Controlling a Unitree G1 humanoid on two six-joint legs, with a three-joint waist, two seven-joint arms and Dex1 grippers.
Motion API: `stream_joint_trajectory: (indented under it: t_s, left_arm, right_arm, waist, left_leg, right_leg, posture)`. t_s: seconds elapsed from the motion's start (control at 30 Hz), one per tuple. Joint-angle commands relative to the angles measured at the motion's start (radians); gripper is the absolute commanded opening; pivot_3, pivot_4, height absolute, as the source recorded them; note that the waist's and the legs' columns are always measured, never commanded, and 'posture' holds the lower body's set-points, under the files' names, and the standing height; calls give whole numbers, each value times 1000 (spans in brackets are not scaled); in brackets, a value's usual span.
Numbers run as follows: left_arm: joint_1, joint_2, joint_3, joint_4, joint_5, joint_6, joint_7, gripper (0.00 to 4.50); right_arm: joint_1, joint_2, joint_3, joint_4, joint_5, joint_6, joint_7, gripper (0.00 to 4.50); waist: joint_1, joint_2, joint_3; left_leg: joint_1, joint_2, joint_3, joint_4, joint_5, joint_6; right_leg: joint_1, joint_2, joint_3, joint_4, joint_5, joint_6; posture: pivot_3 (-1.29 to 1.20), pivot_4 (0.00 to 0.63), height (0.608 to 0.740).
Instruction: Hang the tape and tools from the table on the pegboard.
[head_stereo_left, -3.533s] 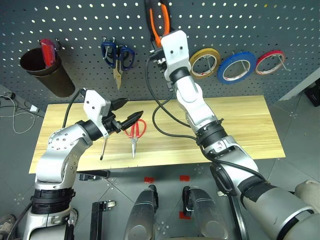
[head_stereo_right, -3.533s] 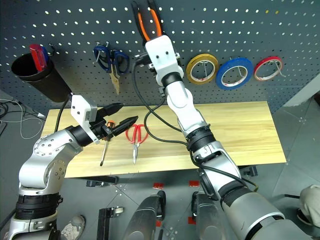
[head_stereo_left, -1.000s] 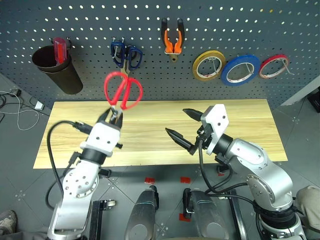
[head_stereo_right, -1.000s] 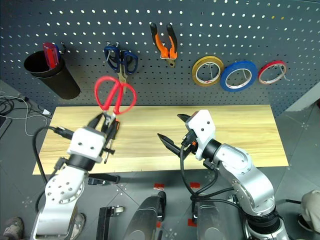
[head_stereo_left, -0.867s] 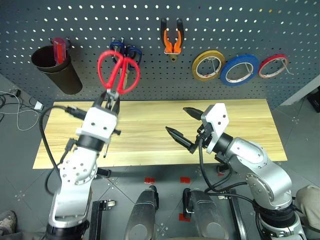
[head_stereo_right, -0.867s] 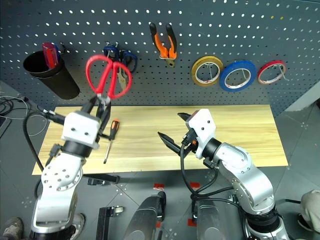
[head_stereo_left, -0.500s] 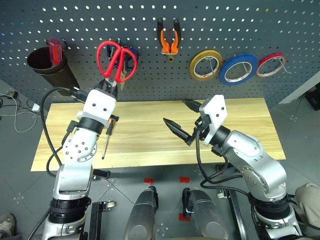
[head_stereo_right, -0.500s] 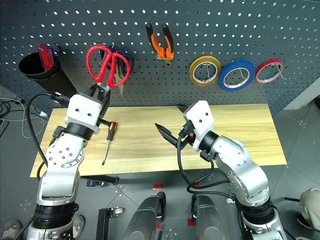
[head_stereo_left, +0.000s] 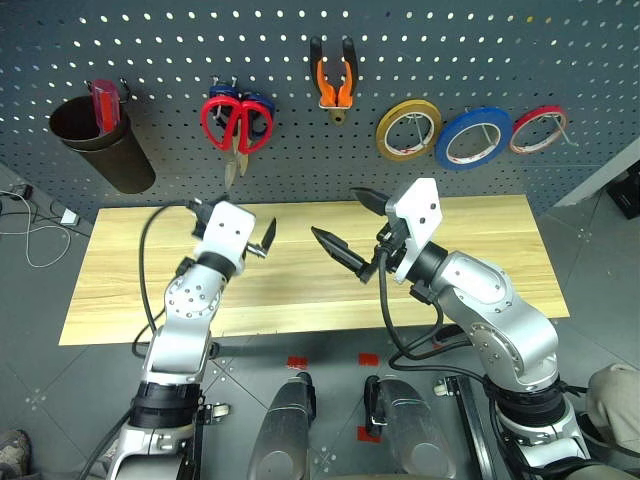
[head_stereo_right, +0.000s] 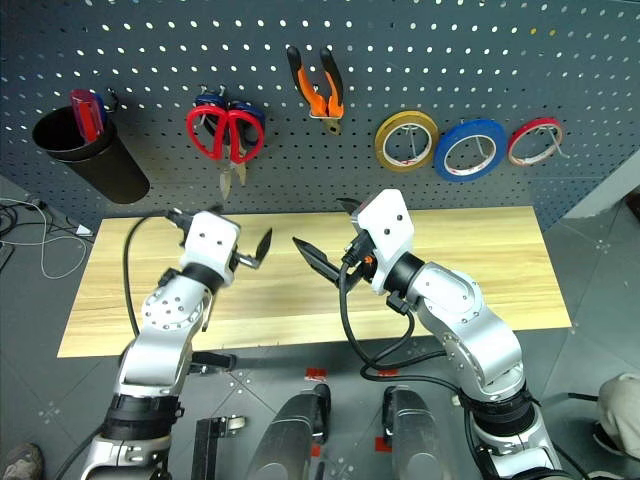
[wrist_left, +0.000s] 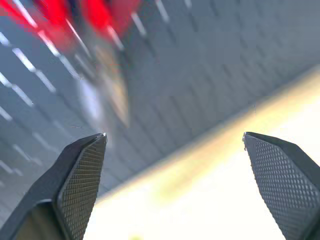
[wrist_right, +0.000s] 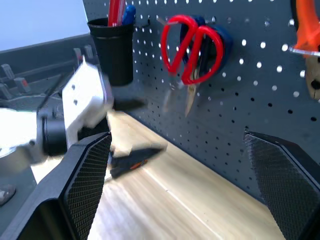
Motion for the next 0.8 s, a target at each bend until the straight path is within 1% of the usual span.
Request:
stream_joint_trajectory:
  t_s: [0.03,0.1,0.17,0.2,0.27,0.3,0.33,0.37,0.43,0.53,0.67,0.8]
  left_arm:
    - [48,-7,152,-50,-177,211,-52,4475]
    - [34,17,240,-23,-272,326,-81,4475]
    - [11,68,277,15,-313,426,-112,4475]
    - [-2,99,288,49,-316,444,-124,4475]
    - [-29,145,301,109,-329,486,-139,4475]
    - [-49,171,300,151,-324,494,-142,4475]
    - [-72,197,294,204,-315,501,-146,4475]
    - [-96,220,284,253,-308,513,-150,4475]
    - [-163,246,241,382,-277,484,-160,4475]
    - [-266,243,179,555,-249,433,-185,4475]
    - [-389,202,146,791,-229,356,-192,4475]
    - [-450,189,116,925,-198,295,-196,4475]
  right_arm:
    - [-19,20,50,-54,-11,146,-70,4500]
    - [-55,48,67,-64,-6,255,-115,4500]
    - [-99,79,72,-82,24,348,-131,4500]
    - [-125,100,74,-84,47,398,-131,4500]
    - [-164,132,75,-88,77,477,-129,4500]
    - [-191,136,84,-90,93,508,-117,4500]
    - [-213,137,98,-90,104,527,-105,4500]
    - [-232,140,104,-92,119,549,-94,4500]
    - [-258,139,129,-81,132,565,-80,4500]
    - [-284,117,170,-71,134,564,-62,4500]
    - [-310,96,191,-69,147,555,-29,4500]
    - [-315,79,202,-67,148,543,-5,4500]
  waist:
    - [-7,0,0]
    - [-15,0,0]
    - [-17,0,3]
    - [-16,1,3]
    - [-15,1,3]
    - [-16,1,5]
    - [-14,2,6]
    - [-13,1,9]
    - [-11,0,18]
    - [-9,-1,29]
    - [-13,-5,37]
    - [-21,-5,37]
  left_leg:
    - [0,0,0,0,0,0]
    - [0,0,0,1,0,0]
    - [0,1,-1,0,0,0]
    - [0,1,-1,0,-1,2]
    - [1,1,-1,0,-1,3]
    - [1,1,-1,0,-1,3]
    - [2,1,-1,0,-1,3]
    - [2,1,-1,0,-2,3]
    - [2,0,-1,0,-2,4]
    - [1,-1,-2,0,-2,4]
    - [0,-1,-1,0,-2,5]
    - [0,-1,0,-1,-2,5]
  right_leg:
    - [0,0,0,0,0,0]
    - [0,0,0,1,0,0]
    - [-1,1,0,2,0,0]
    - [-1,1,-1,3,0,-1]
    - [-1,1,-1,4,0,0]
    - [-1,1,0,4,0,0]
    - [-1,1,0,3,0,0]
    - [0,1,0,3,0,0]
    - [-1,1,0,2,0,-1]
    - [-1,1,0,2,0,-1]
    - [-2,0,0,1,0,-1]
    - [-2,0,1,0,0,-1]
  posture:
    - [-45,335,740]
    - [-40,353,740]
    - [-44,382,740]
    - [-46,389,740]
    - [-48,405,740]
    - [-48,426,740]
    - [-48,426,740]
    - [-41,446,740]
    - [-37,457,740]
    - [-40,465,740]
    - [-43,464,740]
    - [-55,454,740]
